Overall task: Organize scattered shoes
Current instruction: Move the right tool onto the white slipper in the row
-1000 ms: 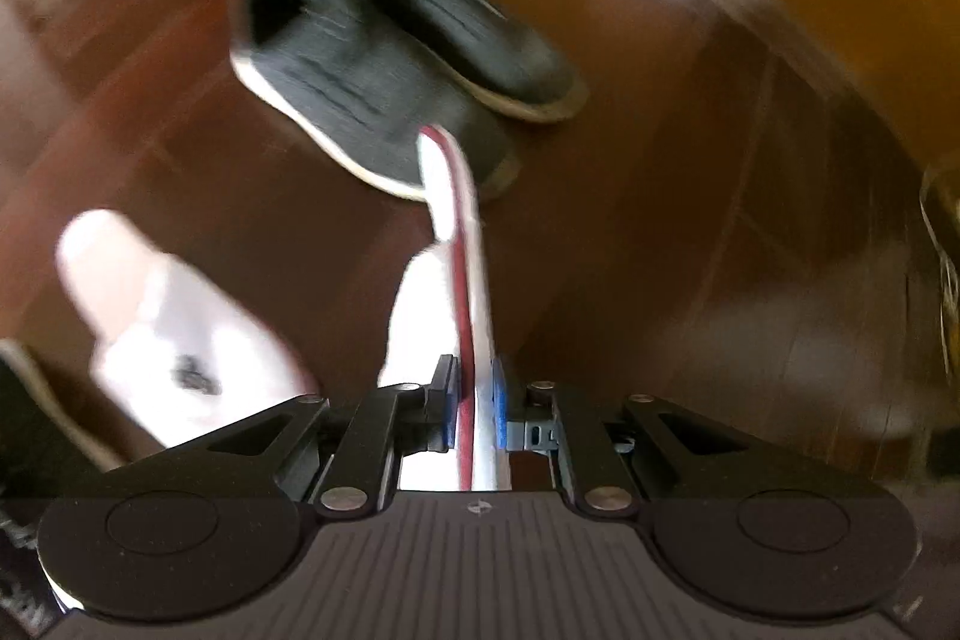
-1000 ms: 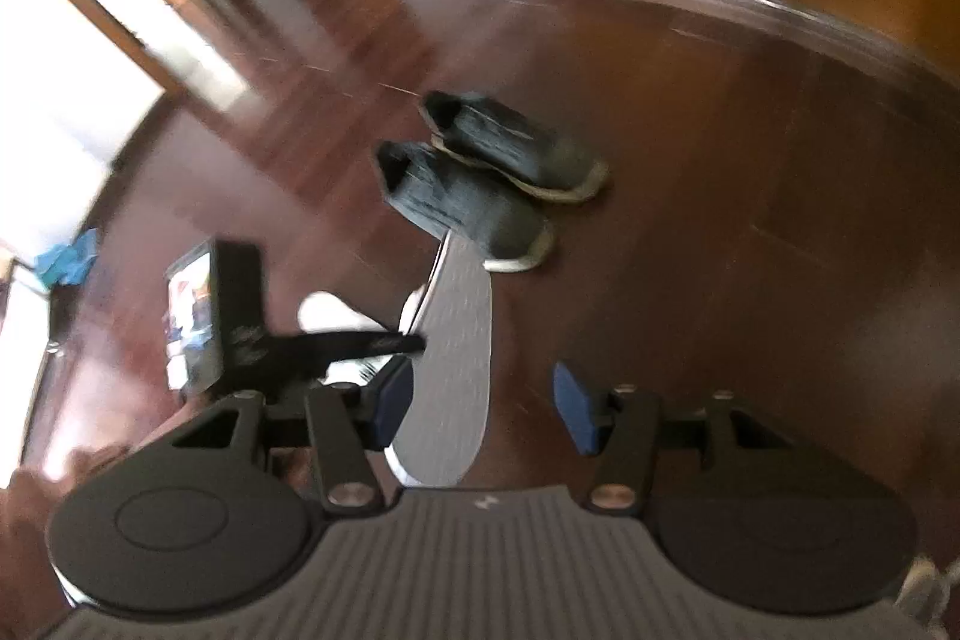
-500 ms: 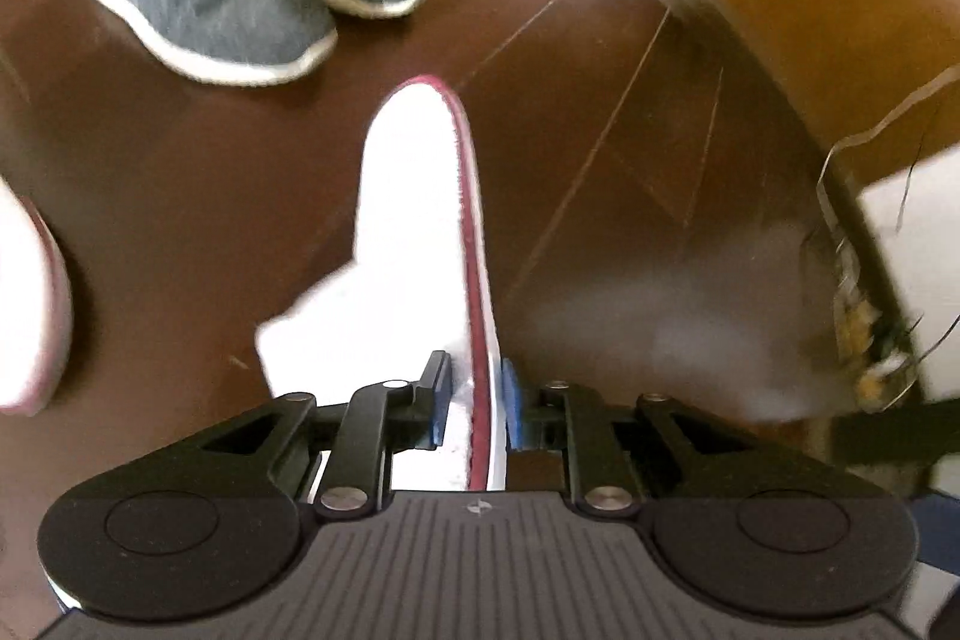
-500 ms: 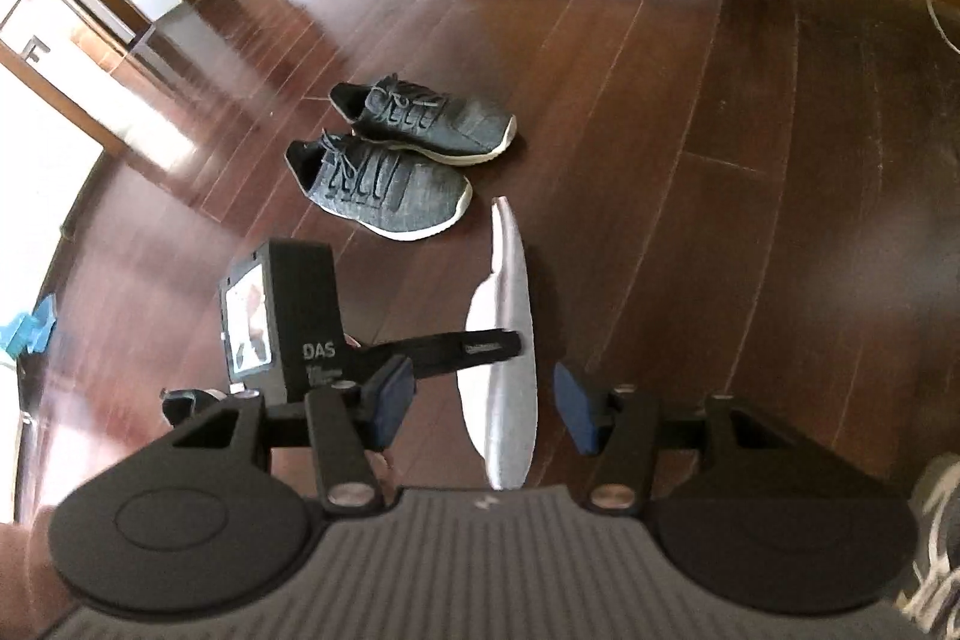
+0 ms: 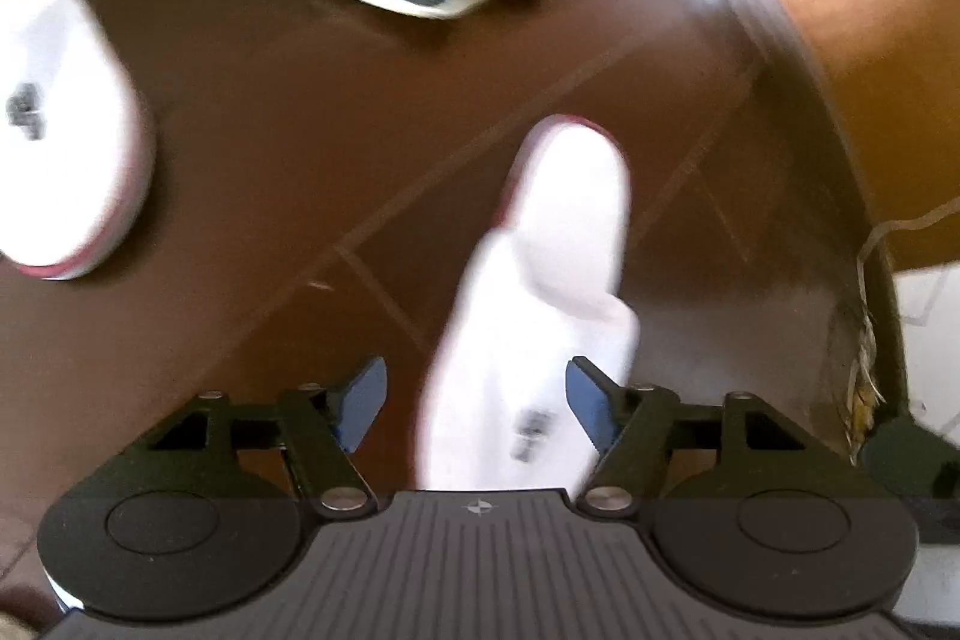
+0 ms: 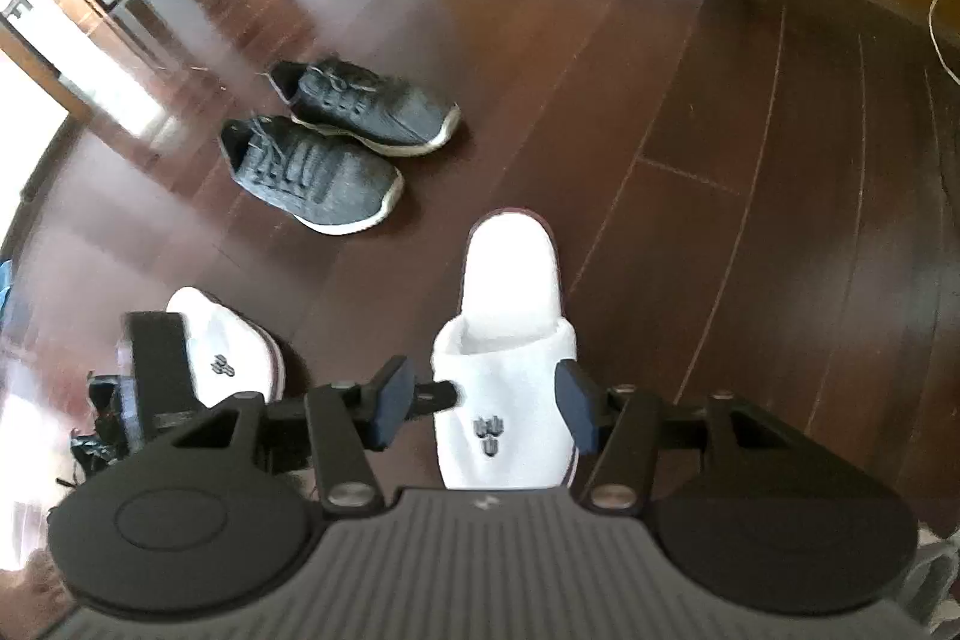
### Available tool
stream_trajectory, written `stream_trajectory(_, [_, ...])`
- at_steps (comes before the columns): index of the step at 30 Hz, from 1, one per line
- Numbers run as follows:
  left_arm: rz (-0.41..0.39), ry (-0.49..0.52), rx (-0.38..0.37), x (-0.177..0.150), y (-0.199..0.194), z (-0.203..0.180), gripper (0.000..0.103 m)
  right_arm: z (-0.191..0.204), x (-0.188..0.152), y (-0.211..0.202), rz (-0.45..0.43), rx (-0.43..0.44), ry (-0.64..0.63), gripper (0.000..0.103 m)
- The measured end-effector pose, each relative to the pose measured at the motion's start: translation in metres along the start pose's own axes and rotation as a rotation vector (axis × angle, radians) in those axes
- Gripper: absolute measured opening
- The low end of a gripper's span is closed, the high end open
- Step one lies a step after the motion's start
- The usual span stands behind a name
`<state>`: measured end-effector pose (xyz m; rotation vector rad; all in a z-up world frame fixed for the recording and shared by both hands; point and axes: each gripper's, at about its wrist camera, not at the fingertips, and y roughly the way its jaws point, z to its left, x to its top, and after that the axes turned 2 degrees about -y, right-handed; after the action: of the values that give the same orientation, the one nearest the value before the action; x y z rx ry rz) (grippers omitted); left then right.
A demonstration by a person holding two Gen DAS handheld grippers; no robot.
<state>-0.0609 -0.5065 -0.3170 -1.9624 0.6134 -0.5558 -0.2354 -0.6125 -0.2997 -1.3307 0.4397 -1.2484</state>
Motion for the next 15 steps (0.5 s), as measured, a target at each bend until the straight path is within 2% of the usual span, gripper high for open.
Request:
stream_trajectory(3, [-0.019, -0.027, 0.031, 0.008, -0.010, 0.015, 0.078, 0.004, -0.002, 0.020, 0.024, -0.009, -0.007, 0.056])
stream_trajectory(8, [-0.045, -0.009, 0.077, 0.018, -0.018, 0.024, 0.081, 0.016, -0.006, 0.065, 0.090, -0.028, -0.040, 0.056])
stream_trajectory(15, [-0.037, 0.039, 0.203, 0.019, -0.029, 0.028, 0.087, 0.039, 0.005, 0.111, 0.121, -0.071, -0.144, 0.056])
